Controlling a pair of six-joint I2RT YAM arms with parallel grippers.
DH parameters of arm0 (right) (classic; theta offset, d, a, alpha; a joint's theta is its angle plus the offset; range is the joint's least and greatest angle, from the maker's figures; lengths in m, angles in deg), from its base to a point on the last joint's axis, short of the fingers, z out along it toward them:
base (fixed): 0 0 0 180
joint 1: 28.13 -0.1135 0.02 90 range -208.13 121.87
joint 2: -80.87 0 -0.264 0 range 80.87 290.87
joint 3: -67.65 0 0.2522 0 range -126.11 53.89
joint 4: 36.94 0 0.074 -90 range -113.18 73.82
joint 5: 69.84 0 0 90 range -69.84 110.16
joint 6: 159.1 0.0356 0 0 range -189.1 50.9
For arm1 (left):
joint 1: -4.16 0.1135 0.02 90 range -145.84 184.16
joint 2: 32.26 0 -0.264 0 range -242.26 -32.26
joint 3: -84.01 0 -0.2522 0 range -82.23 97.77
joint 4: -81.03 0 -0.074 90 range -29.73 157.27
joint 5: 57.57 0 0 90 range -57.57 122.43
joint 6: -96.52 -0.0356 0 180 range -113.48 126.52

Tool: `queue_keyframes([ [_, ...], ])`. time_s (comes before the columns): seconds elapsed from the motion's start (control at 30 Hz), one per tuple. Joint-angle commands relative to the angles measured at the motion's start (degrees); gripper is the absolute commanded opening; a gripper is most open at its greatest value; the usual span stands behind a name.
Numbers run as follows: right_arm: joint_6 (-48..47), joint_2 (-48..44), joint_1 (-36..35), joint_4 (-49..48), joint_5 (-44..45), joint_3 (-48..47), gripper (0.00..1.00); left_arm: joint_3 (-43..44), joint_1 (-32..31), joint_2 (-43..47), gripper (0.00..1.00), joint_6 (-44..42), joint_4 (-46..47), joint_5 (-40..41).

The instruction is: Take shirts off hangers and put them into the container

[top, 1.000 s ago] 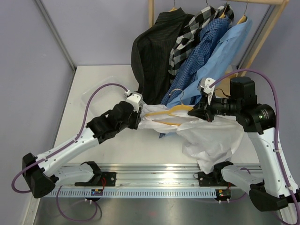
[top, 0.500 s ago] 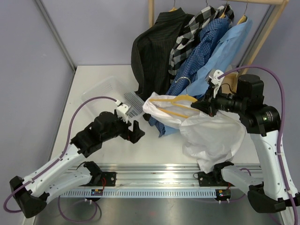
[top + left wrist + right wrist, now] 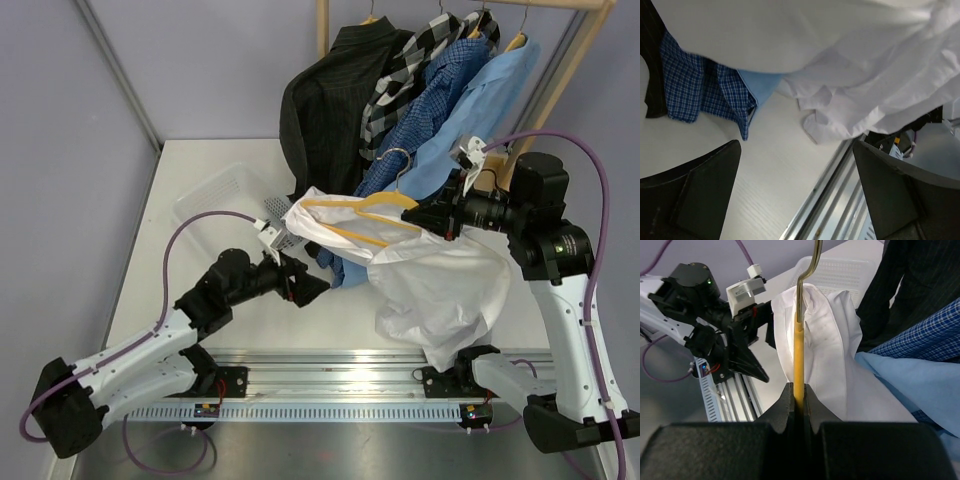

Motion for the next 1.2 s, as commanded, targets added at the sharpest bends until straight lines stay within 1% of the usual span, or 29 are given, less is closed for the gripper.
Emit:
queue_keyframes([
  [0.0,6.50,-1.13,1.03,-8.09,-8.46,0.69,0.00,-1.50,-0.35,-3.19,0.99,-0.59,17.08,6.67],
  [0.1,7.39,-1.22,1.21,-8.44,-9.69,0.95,0.00,-2.30,-0.35,-4.34,0.99,-1.83,23.32,8.87],
  [0.17,7.39,-1.31,1.29,-8.26,-9.87,0.95,0.00,-1.77,-0.35,-4.96,0.95,-3.05,24.14,10.20],
  [0.2,7.39,-1.22,1.38,-8.26,-10.04,0.95,0.00,-1.60,-0.35,-5.22,0.90,-3.84,24.14,11.77],
  [0.33,7.65,-1.31,1.56,-8.44,-10.74,1.13,0.00,-1.24,-0.35,-5.49,0.78,-5.34,25.36,14.07],
  [0.4,7.74,-1.31,1.65,-8.53,-11.01,1.22,0.00,-1.94,-0.35,-5.58,0.74,-6.04,28.43,13.46],
  [0.5,7.91,-1.40,1.73,-8.70,-11.54,1.39,0.00,-3.35,-0.35,-6.28,0.62,-6.31,33.87,10.75],
  [0.53,7.92,-1.40,1.82,-8.70,-11.54,1.39,0.00,-3.61,-0.35,-6.54,0.53,-6.22,35.20,9.69],
  [0.6,7.83,-1.57,1.91,-8.70,-11.37,1.39,0.00,-3.88,-0.35,-7.33,0.28,-5.70,37.49,7.23],
  [0.63,7.31,-1.57,2.00,-8.01,-10.75,1.31,0.00,-3.79,-0.35,-7.42,0.02,-5.35,37.50,6.69],
  [0.67,6.78,-1.75,2.00,-7.57,-9.88,0.70,0.00,-3.97,-0.35,-7.34,0.00,-5.08,37.41,6.51],
  [0.77,3.62,-1.92,2.17,-4.40,-4.52,-1.76,0.00,-4.93,-0.35,-5.67,0.00,-3.59,34.78,7.65],
  [0.83,2.04,-1.84,2.26,-2.56,-1.80,-3.17,0.00,-6.51,-0.35,-3.31,0.00,-1.31,31.01,12.12],
  [0.87,1.68,-1.75,2.44,-2.03,-1.17,-4.74,0.00,-7.13,-0.26,-2.42,0.00,-0.17,27.60,15.97],
  [0.93,0.71,-1.66,2.61,-0.63,1.02,-6.16,0.00,-8.44,-0.09,-0.14,0.00,3.26,23.63,19.67],
  [0.97,0.45,-1.49,2.61,-0.18,1.99,-7.73,0.00,-8.71,0.09,0.48,0.00,4.49,19.44,22.13],
  [1.0,0.36,-1.40,2.79,0.17,4.17,-8.44,0.00,-8.89,0.17,1.10,0.00,7.02,17.48,23.11],
  [1.1,-0.26,-0.96,2.88,1.05,7.43,-10.38,0.00,-9.59,0.26,2.51,0.00,10.90,12.46,24.18],
  [1.17,-0.08,-0.69,2.88,0.96,8.32,-10.99,0.00,-9.86,0.26,2.77,0.00,12.05,10.35,24.44],
])
